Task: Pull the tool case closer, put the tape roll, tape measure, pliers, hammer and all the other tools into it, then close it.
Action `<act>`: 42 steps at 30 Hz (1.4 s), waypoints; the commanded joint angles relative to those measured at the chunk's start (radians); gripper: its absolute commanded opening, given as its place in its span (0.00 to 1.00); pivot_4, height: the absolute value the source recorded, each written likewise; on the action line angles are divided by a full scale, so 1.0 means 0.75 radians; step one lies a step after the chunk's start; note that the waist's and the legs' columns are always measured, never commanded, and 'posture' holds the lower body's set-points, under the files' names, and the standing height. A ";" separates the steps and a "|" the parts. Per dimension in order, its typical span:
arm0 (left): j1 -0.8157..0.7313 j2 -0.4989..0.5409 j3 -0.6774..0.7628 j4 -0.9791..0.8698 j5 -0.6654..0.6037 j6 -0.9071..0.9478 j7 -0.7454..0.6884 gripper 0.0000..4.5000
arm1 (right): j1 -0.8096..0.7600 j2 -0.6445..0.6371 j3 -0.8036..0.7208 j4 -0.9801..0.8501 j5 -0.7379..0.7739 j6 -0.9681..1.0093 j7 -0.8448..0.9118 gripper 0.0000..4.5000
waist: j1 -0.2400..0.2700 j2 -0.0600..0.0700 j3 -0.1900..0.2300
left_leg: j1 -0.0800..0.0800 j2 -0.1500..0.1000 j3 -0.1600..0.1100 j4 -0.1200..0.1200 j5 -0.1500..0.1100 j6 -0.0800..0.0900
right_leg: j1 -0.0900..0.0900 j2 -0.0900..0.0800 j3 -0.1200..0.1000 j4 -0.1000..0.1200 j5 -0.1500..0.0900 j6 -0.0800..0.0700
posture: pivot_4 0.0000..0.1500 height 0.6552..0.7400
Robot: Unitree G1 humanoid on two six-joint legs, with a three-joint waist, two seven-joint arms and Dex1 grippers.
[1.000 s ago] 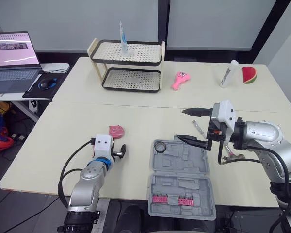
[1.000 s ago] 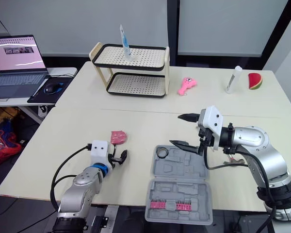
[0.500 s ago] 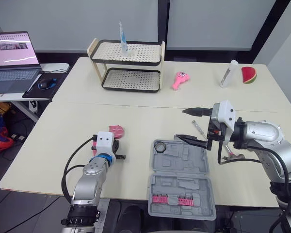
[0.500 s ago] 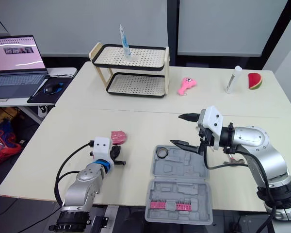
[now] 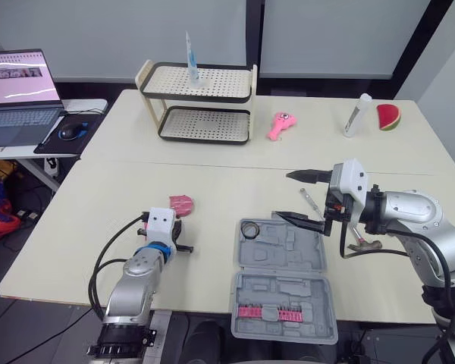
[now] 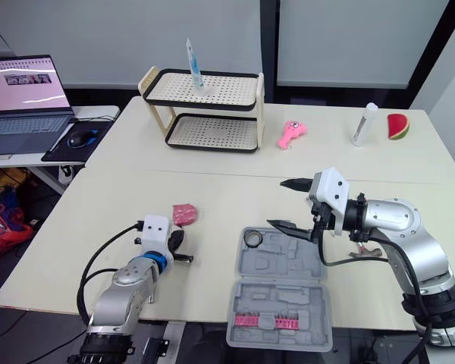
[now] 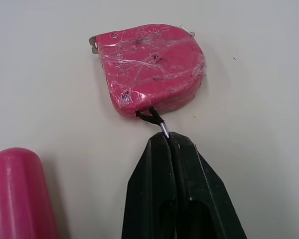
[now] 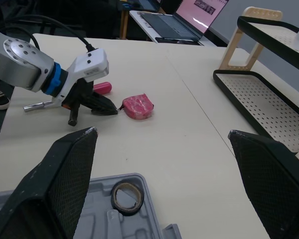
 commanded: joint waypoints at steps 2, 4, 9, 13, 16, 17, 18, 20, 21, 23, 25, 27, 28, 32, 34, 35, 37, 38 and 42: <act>0.107 0.136 -0.141 -0.178 -0.019 0.027 -0.235 0.00 | 0.011 -0.020 -0.039 -0.044 0.021 -0.010 0.006 1.00 | 0.000 0.000 0.000 | 0.000 0.000 0.000 0.000 0.000 0.000 | 0.000 0.000 0.000 -0.001 0.000 0.000 | 1.00 1.00; 0.156 0.192 -0.135 -0.243 -0.056 0.043 -0.306 0.00 | 0.023 -0.033 -0.039 -0.059 0.024 -0.007 0.017 1.00 | 0.001 0.001 0.000 | 0.000 0.000 0.000 0.000 0.000 0.000 | 0.001 0.000 0.001 -0.002 0.000 0.000 | 1.00 1.00; 0.318 0.442 -0.125 -0.392 -0.099 0.054 -0.540 0.00 | 0.083 -0.073 -0.027 -0.129 0.051 0.008 0.051 1.00 | -0.002 0.002 0.000 | 0.000 0.001 -0.001 -0.003 0.000 0.000 | 0.001 0.000 0.001 -0.005 0.000 0.000 | 1.00 1.00; 0.405 0.590 -0.071 -0.467 -0.151 0.054 -0.660 0.00 | 0.122 -0.093 -0.016 -0.168 0.070 0.021 0.064 1.00 | -0.002 0.003 0.000 | 0.000 0.002 -0.001 -0.003 -0.002 0.003 | 0.001 0.000 0.001 -0.007 0.001 -0.002 | 1.00 1.00; 0.429 0.638 -0.055 -0.479 -0.169 0.037 -0.705 0.00 | 0.150 -0.113 -0.002 -0.203 0.081 0.040 0.078 1.00 | 0.000 0.003 0.000 | 0.000 0.002 -0.002 -0.003 -0.004 0.006 | 0.002 0.000 0.002 -0.008 0.001 -0.002 | 1.00 1.00; 0.429 0.644 -0.060 -0.471 -0.170 0.027 -0.717 0.00 | 0.157 -0.119 0.006 -0.212 0.077 0.043 0.082 1.00 | 0.002 0.003 0.000 | -0.001 0.002 -0.002 -0.003 -0.004 0.006 | 0.002 0.000 0.002 -0.008 0.001 -0.002 | 1.00 1.00; 0.426 0.647 -0.067 -0.462 -0.166 0.017 -0.726 0.00 | 0.162 -0.123 0.012 -0.218 0.075 0.047 0.086 1.00 | 0.003 0.003 0.000 | -0.001 0.002 -0.002 -0.003 -0.004 0.006 | 0.002 0.000 0.001 -0.008 0.001 -0.002 | 1.00 1.00; 0.428 0.645 -0.074 -0.449 -0.158 0.002 -0.730 0.00 | 0.171 -0.132 0.021 -0.230 0.073 0.055 0.092 1.00 | 0.002 0.003 0.000 | -0.001 0.002 -0.002 -0.003 -0.004 0.007 | 0.002 0.000 0.001 -0.008 0.001 -0.002 | 1.00 1.00; 0.435 0.647 -0.074 -0.446 -0.154 -0.003 -0.733 0.00 | 0.175 -0.136 0.023 -0.235 0.075 0.059 0.095 1.00 | 0.001 0.003 0.000 | -0.001 0.002 -0.002 -0.003 -0.004 0.007 | 0.002 0.000 0.001 -0.008 0.001 -0.002 | 1.00 1.00; 0.452 0.653 -0.072 -0.446 -0.146 -0.019 -0.738 0.00 | 0.181 -0.142 0.022 -0.240 0.077 0.061 0.097 1.00 | 0.001 0.003 0.000 | -0.001 0.002 -0.002 -0.003 -0.004 0.007 | 0.002 0.000 0.001 -0.008 0.001 -0.002 | 1.00 1.00; 0.468 0.657 -0.068 -0.437 -0.138 -0.047 -0.743 0.00 | 0.182 -0.142 0.022 -0.239 0.075 0.060 0.097 1.00 | 0.001 0.003 0.000 | -0.001 0.002 -0.002 -0.003 -0.004 0.007 | 0.002 0.000 0.001 -0.008 0.001 -0.002 | 1.00 1.00; 0.484 0.651 -0.057 -0.438 -0.151 -0.080 -0.757 0.09 | 0.175 -0.136 0.025 -0.229 0.070 0.060 0.098 1.00 | 0.000 0.003 0.000 | 0.000 0.002 -0.002 -0.003 -0.004 0.007 | 0.002 0.000 0.001 -0.008 0.001 -0.002 | 1.00 1.00; 0.491 0.651 -0.050 -0.444 -0.163 -0.086 -0.767 0.13 | 0.168 -0.132 0.030 -0.222 0.066 0.059 0.098 1.00 | 0.001 0.003 0.000 | 0.000 0.002 -0.002 -0.003 -0.004 0.007 | 0.002 0.000 0.001 -0.008 0.001 -0.002 | 1.00 1.00; 0.550 0.726 0.041 -0.429 -0.188 -0.176 -0.872 0.40 | 0.163 -0.124 0.039 -0.214 0.057 0.048 0.095 1.00 | 0.000 0.003 0.001 | -0.001 0.002 -0.002 -0.003 -0.004 0.007 | 0.002 0.000 0.001 -0.008 0.001 -0.002 | 1.00 1.00; 0.562 0.772 0.103 -0.372 -0.217 -0.285 -0.965 0.54 | 0.164 -0.127 0.037 -0.216 0.058 0.046 0.097 1.00 | 0.000 0.003 0.001 | -0.001 0.003 -0.003 -0.003 -0.004 0.007 | 0.002 0.000 0.001 -0.008 0.001 -0.002 | 1.00 1.00; 0.556 0.783 0.135 -0.332 -0.241 -0.371 -1.022 0.61 | 0.164 -0.129 0.034 -0.218 0.061 0.048 0.100 1.00 | 0.000 0.004 0.001 | 0.000 0.002 -0.002 -0.003 -0.004 0.007 | 0.002 0.000 0.001 -0.008 0.001 -0.002 | 1.00 1.00; 0.529 0.781 0.182 -0.245 -0.288 -0.507 -1.117 0.76 | 0.162 -0.133 0.032 -0.223 0.065 0.051 0.104 1.00 | 0.001 0.004 0.001 | 0.000 0.002 -0.002 -0.003 -0.004 0.007 | 0.002 0.000 0.000 -0.008 0.001 -0.002 | 1.00 1.00; 0.502 0.780 0.189 -0.184 -0.308 -0.566 -1.172 0.83 | 0.161 -0.133 0.033 -0.224 0.068 0.052 0.106 1.00 | 0.001 0.004 0.001 | 0.000 0.002 -0.001 -0.003 -0.004 0.007 | 0.002 0.000 0.000 -0.009 0.001 -0.002 | 1.00 1.00; 0.308 0.720 0.146 0.126 -0.312 -0.872 -1.347 0.99 | 0.156 -0.131 0.054 -0.238 0.072 0.062 0.113 1.00 | 0.001 0.005 0.001 | 0.000 0.002 -0.001 -0.003 -0.004 0.007 | 0.002 0.000 -0.001 -0.008 0.001 -0.002 | 1.00 1.00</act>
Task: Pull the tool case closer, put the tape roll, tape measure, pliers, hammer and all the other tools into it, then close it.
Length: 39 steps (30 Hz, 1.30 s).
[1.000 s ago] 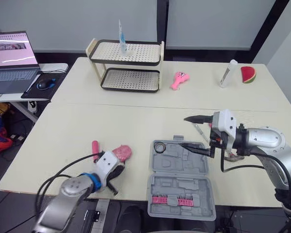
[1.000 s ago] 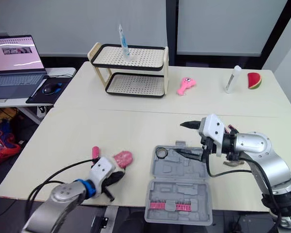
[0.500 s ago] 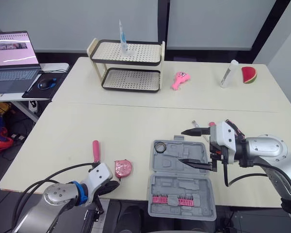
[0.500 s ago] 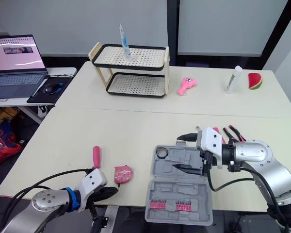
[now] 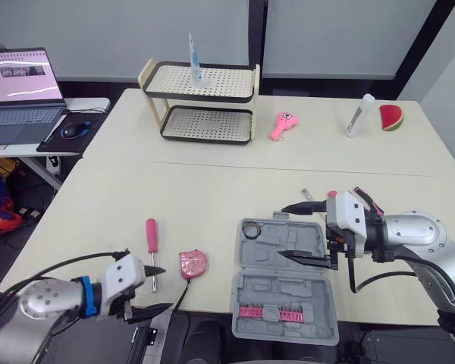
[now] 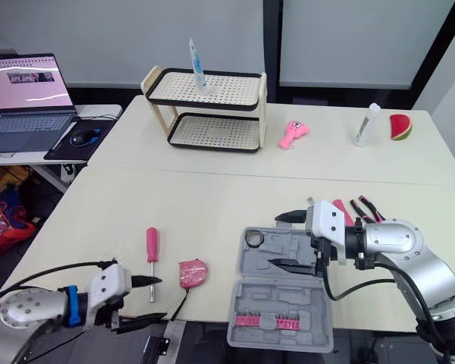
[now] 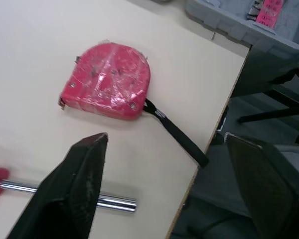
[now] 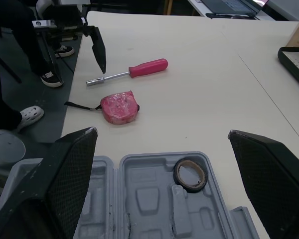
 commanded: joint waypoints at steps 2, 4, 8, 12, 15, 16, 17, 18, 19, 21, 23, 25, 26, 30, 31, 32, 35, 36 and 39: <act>-0.237 -0.102 -0.055 0.340 0.030 -0.364 -0.133 0.99 | -0.028 -0.007 0.010 -0.052 0.034 0.019 0.015 1.00 | 0.001 0.001 0.000 | 0.000 -0.001 0.000 0.000 0.000 0.000 | 0.000 0.001 -0.001 0.001 0.000 0.000 | 1.00 1.00; -0.337 -0.150 -0.105 0.456 0.076 -0.448 -0.142 0.99 | -0.042 -0.009 0.002 -0.059 0.062 0.045 0.019 1.00 | -0.001 0.000 0.000 | 0.000 -0.001 0.000 0.001 0.000 0.000 | 0.000 0.002 -0.001 0.001 0.000 0.000 | 1.00 1.00; -0.466 -0.236 -0.200 0.597 0.158 -0.512 -0.122 0.99 | -0.060 -0.015 -0.010 -0.084 0.092 0.084 0.006 1.00 | -0.006 -0.001 0.000 | 0.000 -0.002 0.001 0.001 0.000 0.000 | 0.000 0.005 -0.001 0.001 0.000 0.000 | 1.00 1.00; -0.501 -0.275 -0.252 0.610 0.203 -0.515 -0.080 0.99 | -0.043 -0.027 -0.021 -0.101 0.091 0.098 -0.004 1.00 | -0.017 -0.001 0.000 | -0.001 -0.001 0.000 0.001 0.000 -0.001 | -0.001 0.005 -0.001 0.001 0.000 0.000 | 1.00 1.00; -0.541 -0.297 -0.284 0.636 0.264 -0.446 0.000 0.99 | -0.025 -0.034 -0.033 -0.117 0.080 0.099 -0.022 1.00 | -0.024 -0.001 0.000 | 0.000 0.000 -0.001 0.001 0.000 0.000 | -0.001 0.005 -0.001 0.002 0.000 0.000 | 1.00 1.00; -0.550 -0.300 -0.292 0.640 0.277 -0.425 0.015 0.99 | -0.024 -0.034 -0.035 -0.119 0.077 0.099 -0.028 1.00 | -0.024 -0.001 0.000 | 0.000 0.000 -0.001 0.001 0.000 0.000 | 0.000 0.006 -0.001 0.003 0.000 0.000 | 1.00 1.00; -0.543 -0.298 -0.297 0.623 0.278 -0.402 0.021 0.99 | -0.023 -0.033 -0.038 -0.124 0.080 0.106 -0.034 1.00 | -0.026 -0.001 0.000 | 0.000 0.000 -0.001 0.002 0.000 0.000 | 0.000 0.006 -0.001 0.003 0.000 0.000 | 1.00 1.00; -0.536 -0.295 -0.301 0.608 0.277 -0.392 0.021 0.99 | -0.021 -0.033 -0.039 -0.129 0.085 0.113 -0.039 1.00 | -0.028 -0.001 0.000 | 0.000 0.000 0.000 0.002 0.000 0.000 | -0.001 0.006 -0.001 0.003 0.000 0.000 | 1.00 1.00; -0.531 -0.292 -0.303 0.599 0.275 -0.391 0.022 0.99 | -0.020 -0.034 -0.038 -0.132 0.087 0.117 -0.042 1.00 | -0.029 -0.001 0.000 | 0.000 0.000 0.000 0.002 0.000 0.000 | -0.001 0.006 0.000 0.003 0.000 0.000 | 1.00 1.00; -0.525 -0.285 -0.303 0.591 0.269 -0.390 0.022 0.99 | -0.015 -0.035 -0.036 -0.136 0.084 0.116 -0.048 1.00 | -0.030 -0.001 0.000 | 0.000 0.000 -0.001 0.001 0.001 -0.001 | -0.001 0.007 -0.001 0.003 0.000 0.000 | 1.00 1.00; -0.515 -0.273 -0.303 0.592 0.264 -0.404 0.013 0.99 | -0.007 -0.036 -0.033 -0.136 0.076 0.108 -0.051 1.00 | -0.030 -0.001 0.000 | 0.000 0.000 -0.001 0.001 0.001 -0.001 | -0.001 0.007 -0.001 0.003 0.000 0.000 | 1.00 1.00; -0.507 -0.267 -0.298 0.599 0.255 -0.395 0.010 0.99 | -0.002 -0.037 -0.031 -0.138 0.072 0.103 -0.052 1.00 | -0.029 -0.001 0.000 | 0.000 0.000 -0.001 0.001 0.003 -0.004 | -0.001 0.006 -0.001 0.003 0.000 0.000 | 1.00 1.00; -0.506 -0.264 -0.296 0.609 0.253 -0.401 0.007 0.99 | -0.002 -0.038 -0.031 -0.138 0.071 0.102 -0.052 1.00 | -0.029 -0.001 0.000 | 0.000 0.000 -0.001 0.001 0.003 -0.004 | -0.001 0.006 0.000 0.003 0.000 0.000 | 1.00 1.00; -0.498 -0.256 -0.294 0.647 0.257 -0.430 0.001 0.99 | -0.005 -0.041 -0.032 -0.132 0.070 0.095 -0.045 1.00 | -0.029 -0.001 0.000 | 0.000 0.000 -0.001 0.001 0.003 -0.004 | -0.001 0.006 -0.001 0.003 0.000 0.000 | 1.00 1.00; -0.497 -0.255 -0.292 0.655 0.256 -0.429 0.003 0.99 | -0.008 -0.042 -0.032 -0.128 0.070 0.094 -0.043 1.00 | -0.029 -0.001 0.000 | 0.000 0.000 -0.001 0.001 0.003 -0.004 | -0.001 0.006 -0.001 0.003 0.000 0.000 | 1.00 1.00; -0.498 -0.256 -0.291 0.660 0.255 -0.428 0.004 0.99 | -0.011 -0.043 -0.031 -0.126 0.070 0.093 -0.041 1.00 | -0.029 -0.001 0.000 | 0.000 0.000 -0.001 0.001 0.003 -0.004 | -0.001 0.006 -0.001 0.003 0.000 0.000 | 1.00 1.00; -0.498 -0.253 -0.295 0.682 0.266 -0.433 0.012 0.99 | -0.017 -0.047 -0.029 -0.118 0.069 0.087 -0.034 1.00 | -0.028 -0.001 0.000 | 0.000 0.000 -0.001 0.001 0.002 -0.004 | -0.001 0.006 -0.001 0.003 0.000 0.000 | 1.00 1.00; -0.500 -0.252 -0.296 0.697 0.271 -0.438 0.015 0.99 | -0.020 -0.048 -0.027 -0.116 0.068 0.086 -0.031 1.00 | -0.029 -0.001 0.000 | 0.000 0.000 -0.001 0.001 0.002 -0.004 | -0.001 0.006 -0.001 0.003 0.000 0.000 | 1.00 1.00; -0.507 -0.256 -0.295 0.723 0.268 -0.438 0.018 0.99 | -0.033 -0.046 -0.022 -0.109 0.068 0.084 -0.023 1.00 | -0.029 -0.001 0.000 | 0.000 0.000 -0.001 0.001 0.002 -0.004 | -0.001 0.007 -0.001 0.003 0.000 0.000 | 1.00 1.00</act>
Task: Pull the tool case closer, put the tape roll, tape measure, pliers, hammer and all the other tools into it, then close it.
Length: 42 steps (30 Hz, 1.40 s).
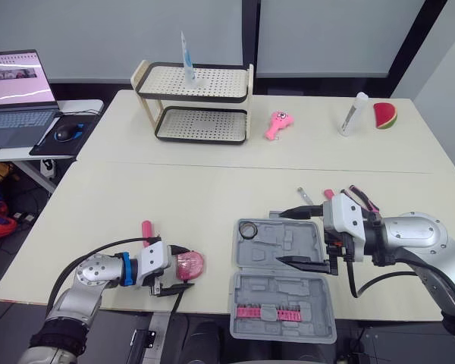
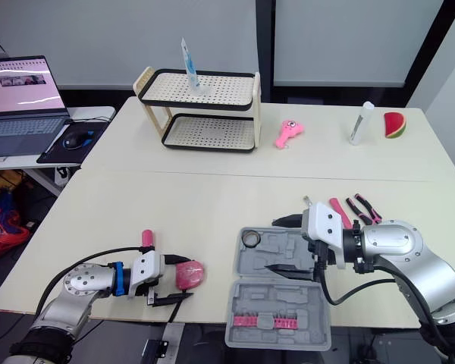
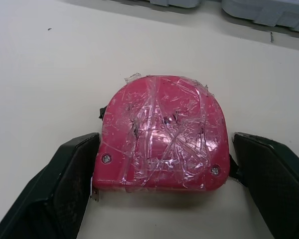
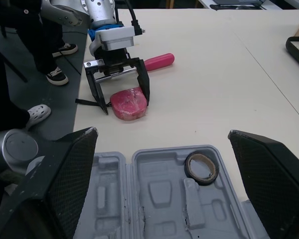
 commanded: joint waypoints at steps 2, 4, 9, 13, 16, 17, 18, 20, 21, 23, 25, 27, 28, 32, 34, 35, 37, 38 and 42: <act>0.004 0.012 0.020 0.035 -0.004 -0.010 0.016 0.90 | -0.037 -0.005 -0.026 -0.022 0.012 -0.027 0.010 1.00 | 0.000 0.000 0.000 | 0.000 0.000 0.000 0.000 0.000 0.000 | 0.000 0.000 0.000 0.000 0.000 0.000 | 1.00 1.00; 0.008 0.010 0.023 0.031 -0.011 -0.016 0.015 0.80 | -0.043 -0.004 -0.023 -0.018 0.012 -0.028 0.011 1.00 | 0.000 0.000 0.000 | 0.000 0.000 0.000 0.000 0.000 0.000 | 0.000 0.000 0.000 0.000 0.000 0.000 | 1.00 1.00; 0.023 0.008 0.034 -0.022 -0.052 -0.002 0.006 0.71 | -0.045 0.000 -0.024 -0.017 0.025 -0.026 0.015 1.00 | 0.000 0.000 0.000 | 0.000 0.000 0.000 0.000 0.000 0.000 | 0.000 0.000 0.000 0.000 0.000 0.000 | 1.00 1.00; -0.010 0.061 0.051 -0.102 -0.100 -0.006 -0.064 0.71 | -0.047 0.009 -0.056 -0.015 0.083 0.029 -0.004 1.00 | 0.001 0.000 0.000 | 0.000 0.000 0.000 0.000 0.000 0.000 | 0.000 0.000 0.000 0.000 0.000 0.000 | 1.00 1.00; -0.098 0.092 0.067 -0.199 -0.148 -0.012 -0.113 0.71 | -0.042 -0.002 -0.116 0.012 0.160 0.104 -0.022 1.00 | 0.006 -0.001 0.000 | -0.001 0.000 -0.001 0.001 0.000 0.000 | 0.000 0.000 0.000 0.001 0.000 0.000 | 1.00 1.00; -0.123 0.097 0.066 -0.234 -0.163 -0.017 -0.128 0.71 | -0.038 -0.013 -0.137 0.021 0.180 0.131 -0.025 1.00 | 0.009 -0.001 0.000 | -0.001 0.000 -0.001 0.001 0.000 0.000 | 0.000 0.000 -0.001 0.001 0.000 0.000 | 1.00 1.00; -0.147 0.095 0.064 -0.276 -0.175 -0.018 -0.134 0.71 | -0.036 -0.027 -0.162 0.032 0.199 0.163 -0.028 1.00 | 0.010 -0.001 0.000 | -0.001 0.000 -0.001 0.002 0.000 0.000 | 0.001 0.000 0.000 0.000 0.000 0.000 | 1.00 1.00; -0.191 0.072 0.050 -0.381 -0.204 0.004 -0.132 0.71 | -0.037 -0.057 -0.214 0.045 0.263 0.249 -0.036 1.00 | 0.010 -0.001 0.000 | -0.001 -0.001 0.000 0.002 0.000 -0.001 | 0.001 -0.001 0.000 -0.001 0.000 0.000 | 1.00 1.00; -0.213 0.052 0.039 -0.424 -0.207 0.007 -0.119 0.71 | -0.041 -0.076 -0.233 0.049 0.297 0.309 -0.048 1.00 | 0.009 -0.001 0.000 | -0.001 -0.001 0.000 0.002 0.001 -0.001 | 0.001 -0.002 0.000 -0.001 0.000 0.000 | 1.00 1.00; -0.263 -0.010 0.010 -0.492 -0.195 0.010 -0.073 0.71 | -0.048 -0.116 -0.247 0.056 0.359 0.450 -0.085 1.00 | 0.008 -0.001 0.000 | -0.002 -0.001 0.001 0.001 0.001 -0.001 | 0.001 -0.001 0.000 -0.001 0.000 0.000 | 1.00 1.00; -0.314 -0.081 -0.020 -0.526 -0.162 -0.044 -0.033 0.71 | -0.080 -0.099 -0.302 0.074 0.548 0.676 -0.177 1.00 | 0.005 -0.001 0.000 | -0.002 -0.001 0.001 0.001 0.001 -0.001 | 0.001 -0.001 0.000 -0.001 0.000 0.000 | 1.00 1.00; -0.348 -0.139 -0.051 -0.521 -0.128 -0.099 -0.008 0.71 | -0.136 -0.023 -0.380 0.134 0.815 0.865 -0.342 1.00 | 0.004 -0.001 0.000 | -0.002 0.000 0.002 0.002 0.001 -0.001 | 0.002 0.000 0.000 -0.001 0.000 0.000 | 1.00 1.00; -0.356 -0.155 -0.063 -0.518 -0.118 -0.113 0.000 0.71 | -0.160 0.005 -0.408 0.164 0.918 0.934 -0.426 1.00 | 0.000 -0.001 0.001 | -0.001 0.001 0.002 0.002 0.001 -0.001 | 0.004 0.000 0.000 -0.001 0.000 0.000 | 1.00 1.00; -0.374 -0.215 -0.118 -0.475 -0.077 -0.187 0.017 0.71 | -0.182 0.075 -0.427 0.219 1.178 1.052 -0.725 1.00 | -0.001 -0.001 0.000 | -0.001 0.003 0.003 0.002 0.001 -0.001 | 0.006 0.002 0.000 -0.003 0.000 0.000 | 1.00 1.00; -0.396 -0.246 -0.146 -0.439 -0.052 -0.239 0.024 0.71 | -0.186 0.095 -0.390 0.213 1.240 1.066 -0.836 1.00 | 0.002 -0.001 0.001 | -0.001 0.003 0.003 0.002 0.001 -0.001 | 0.007 0.002 0.000 -0.003 0.000 0.000 | 1.00 1.00; -0.402 -0.252 -0.153 -0.427 -0.047 -0.258 0.023 0.71 | -0.190 0.098 -0.378 0.208 1.262 1.067 -0.874 1.00 | 0.002 -0.001 0.001 | -0.002 0.003 0.003 0.002 0.001 -0.001 | 0.007 0.001 0.000 -0.004 0.000 0.000 | 1.00 1.00; -0.418 -0.266 -0.162 -0.404 -0.034 -0.274 0.035 0.71 | -0.210 0.131 -0.348 0.249 1.362 1.041 -1.017 1.00 | 0.003 -0.001 0.001 | -0.002 0.002 0.003 0.003 0.000 -0.001 | 0.007 0.000 0.000 -0.003 0.000 0.000 | 1.00 1.00; -0.423 -0.274 -0.166 -0.397 -0.025 -0.280 0.046 0.71 | -0.217 0.143 -0.329 0.262 1.407 1.027 -1.078 1.00 | 0.003 -0.001 0.001 | -0.002 0.002 0.003 0.003 0.000 0.000 | 0.008 0.000 0.000 -0.003 0.000 0.000 | 1.00 1.00; -0.440 -0.295 -0.179 -0.373 0.005 -0.300 0.086 0.71 | -0.225 0.161 -0.248 0.275 1.583 0.953 -1.272 1.00 | 0.002 -0.001 0.001 | -0.002 0.002 0.003 0.003 0.000 0.000 | 0.008 0.000 0.000 -0.003 0.000 0.000 | 1.00 1.00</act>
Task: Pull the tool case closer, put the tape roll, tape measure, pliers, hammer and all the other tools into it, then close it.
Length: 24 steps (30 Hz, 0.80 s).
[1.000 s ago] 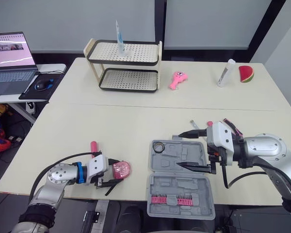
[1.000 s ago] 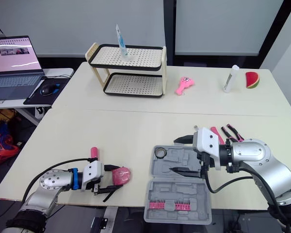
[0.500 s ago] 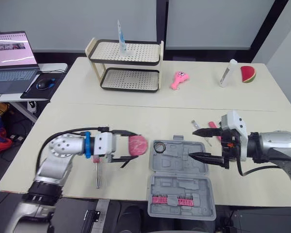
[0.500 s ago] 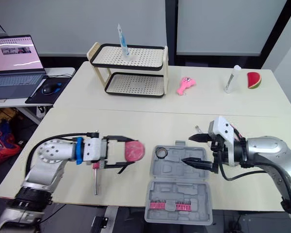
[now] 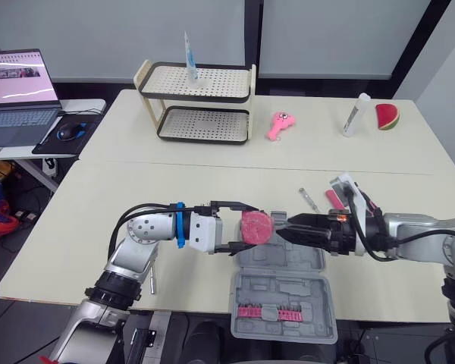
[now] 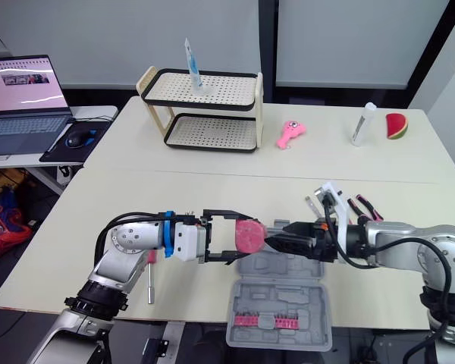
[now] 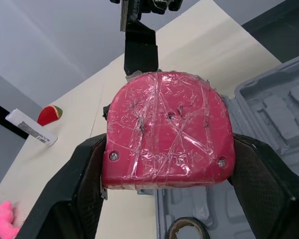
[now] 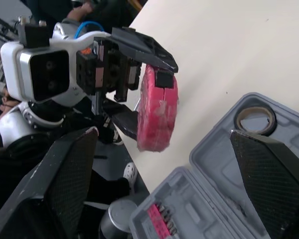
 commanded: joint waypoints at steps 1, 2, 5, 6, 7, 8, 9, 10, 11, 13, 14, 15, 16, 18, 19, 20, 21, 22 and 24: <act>-0.028 -0.022 -0.015 -0.004 0.020 -0.037 0.042 0.71 | -0.019 0.012 0.056 -0.015 0.179 -0.084 -0.151 1.00 | -0.001 0.000 0.000 | 0.000 0.000 0.000 0.000 0.000 0.000 | 0.000 0.000 0.000 0.000 0.000 0.000 | 1.00 1.00; -0.030 -0.024 -0.018 0.001 0.024 -0.041 0.047 0.71 | -0.022 0.014 0.081 -0.014 0.204 -0.101 -0.186 1.00 | -0.001 0.000 0.000 | -0.001 0.000 0.000 0.000 0.000 -0.001 | 0.000 0.000 0.000 -0.001 0.000 0.000 | 1.00 1.00; -0.027 -0.025 -0.029 0.002 0.033 -0.050 0.063 0.71 | -0.039 0.039 0.148 -0.011 0.230 -0.154 -0.270 1.00 | -0.002 0.000 0.000 | -0.001 0.000 0.000 0.000 0.000 -0.001 | 0.000 0.000 0.000 0.000 0.000 0.000 | 1.00 1.00; -0.026 -0.027 -0.031 0.003 0.037 -0.053 0.068 0.71 | -0.047 0.049 0.166 -0.006 0.236 -0.170 -0.291 1.00 | -0.002 0.000 0.000 | 0.000 0.000 0.000 0.000 0.000 -0.001 | 0.000 0.000 0.000 0.000 0.000 0.000 | 1.00 1.00; -0.026 -0.028 -0.033 0.003 0.041 -0.056 0.073 0.71 | -0.052 0.053 0.179 -0.004 0.243 -0.182 -0.305 1.00 | -0.003 0.000 0.000 | 0.000 0.000 0.000 0.000 0.000 0.000 | 0.000 0.000 0.000 0.000 0.000 0.000 | 1.00 1.00; -0.027 -0.029 -0.034 0.005 0.045 -0.057 0.079 0.71 | -0.057 0.057 0.191 -0.002 0.249 -0.193 -0.316 1.00 | -0.003 0.000 0.000 | 0.000 0.000 0.000 0.000 0.000 0.000 | 0.000 0.000 0.000 0.000 0.000 0.000 | 1.00 1.00; -0.030 -0.029 -0.036 0.007 0.047 -0.058 0.084 0.71 | -0.061 0.061 0.202 -0.001 0.255 -0.204 -0.326 0.96 | -0.001 0.000 0.000 | 0.000 0.000 0.000 0.000 0.000 0.000 | 0.000 0.000 0.000 0.000 0.000 0.000 | 1.00 1.00; -0.032 -0.028 -0.037 0.008 0.047 -0.059 0.089 0.71 | -0.064 0.062 0.211 -0.002 0.253 -0.210 -0.330 0.91 | -0.001 0.000 0.000 | 0.000 0.000 0.000 0.000 0.000 0.000 | 0.000 0.000 0.000 0.000 0.000 0.000 | 1.00 1.00; -0.035 -0.027 -0.039 0.011 0.048 -0.059 0.093 0.71 | -0.068 0.061 0.219 -0.002 0.252 -0.216 -0.330 0.86 | -0.002 0.000 0.000 | 0.000 0.000 0.000 0.000 0.000 -0.001 | 0.000 0.000 0.000 0.000 0.000 0.000 | 1.00 1.00; -0.038 -0.025 -0.041 0.014 0.049 -0.060 0.098 0.71 | -0.070 0.059 0.230 -0.001 0.262 -0.228 -0.332 0.71 | -0.002 0.000 0.000 | 0.000 0.000 0.000 0.000 0.000 -0.001 | 0.000 0.000 0.000 0.000 0.000 0.000 | 1.00 1.00; -0.040 -0.025 -0.042 0.017 0.049 -0.061 0.100 0.71 | -0.074 0.059 0.236 -0.002 0.261 -0.231 -0.328 0.64 | -0.001 0.000 0.000 | 0.000 0.000 -0.001 0.000 0.000 -0.001 | 0.000 0.000 0.000 0.000 0.000 0.000 | 1.00 1.00; -0.040 -0.024 -0.043 0.016 0.048 -0.061 0.102 0.71 | -0.076 0.060 0.240 -0.001 0.261 -0.237 -0.330 0.57 | -0.001 0.000 0.000 | 0.000 0.000 -0.001 0.000 0.000 0.000 | 0.000 0.000 0.000 0.000 0.000 0.000 | 1.00 1.00; -0.042 -0.023 -0.044 0.017 0.048 -0.061 0.103 0.71 | -0.081 0.060 0.244 0.002 0.260 -0.239 -0.329 0.53 | -0.002 0.000 0.000 | 0.000 0.000 0.000 0.000 0.000 0.000 | 0.000 0.000 0.000 0.000 0.000 0.000 | 1.00 1.00; -0.040 -0.021 -0.043 0.013 0.045 -0.058 0.107 0.71 | -0.086 0.060 0.249 -0.001 0.254 -0.238 -0.324 0.46 | -0.002 0.000 0.000 | 0.000 0.000 0.000 0.000 0.000 0.000 | 0.000 0.000 0.000 0.000 0.000 0.000 | 1.00 1.00; -0.037 -0.019 -0.043 0.008 0.042 -0.057 0.107 0.71 | -0.086 0.060 0.251 -0.003 0.253 -0.239 -0.325 0.42 | -0.002 0.000 0.000 | 0.000 0.000 0.000 0.000 0.000 0.000 | 0.000 0.000 0.000 0.000 0.000 0.000 | 1.00 1.00; -0.032 -0.016 -0.045 0.000 0.037 -0.056 0.104 0.71 | -0.085 0.062 0.252 -0.003 0.254 -0.242 -0.329 0.39 | -0.002 0.000 0.000 | 0.000 0.000 0.000 0.000 0.000 0.000 | -0.001 0.000 0.000 0.000 0.000 0.000 | 1.00 1.00; -0.025 -0.014 -0.046 -0.009 0.033 -0.055 0.102 0.71 | -0.082 0.062 0.254 -0.007 0.253 -0.244 -0.330 0.36 | -0.002 0.000 0.000 | 0.000 0.000 -0.001 -0.001 0.000 0.000 | -0.001 0.000 0.000 0.000 0.000 0.000 | 1.00 1.00; -0.021 -0.012 -0.047 -0.015 0.030 -0.054 0.101 0.71 | -0.081 0.061 0.256 -0.010 0.252 -0.246 -0.330 0.33 | -0.002 0.000 0.000 | 0.000 0.000 -0.001 -0.001 0.000 0.000 | -0.001 0.000 0.000 0.000 0.000 0.000 | 1.00 1.00; -0.005 -0.012 -0.049 -0.039 0.000 -0.040 0.095 0.71 | -0.070 0.056 0.260 -0.023 0.251 -0.247 -0.328 0.26 | -0.002 0.000 0.000 | 0.000 0.000 0.000 -0.001 0.000 0.000 | -0.001 0.000 0.000 0.000 0.000 0.000 | 1.00 1.00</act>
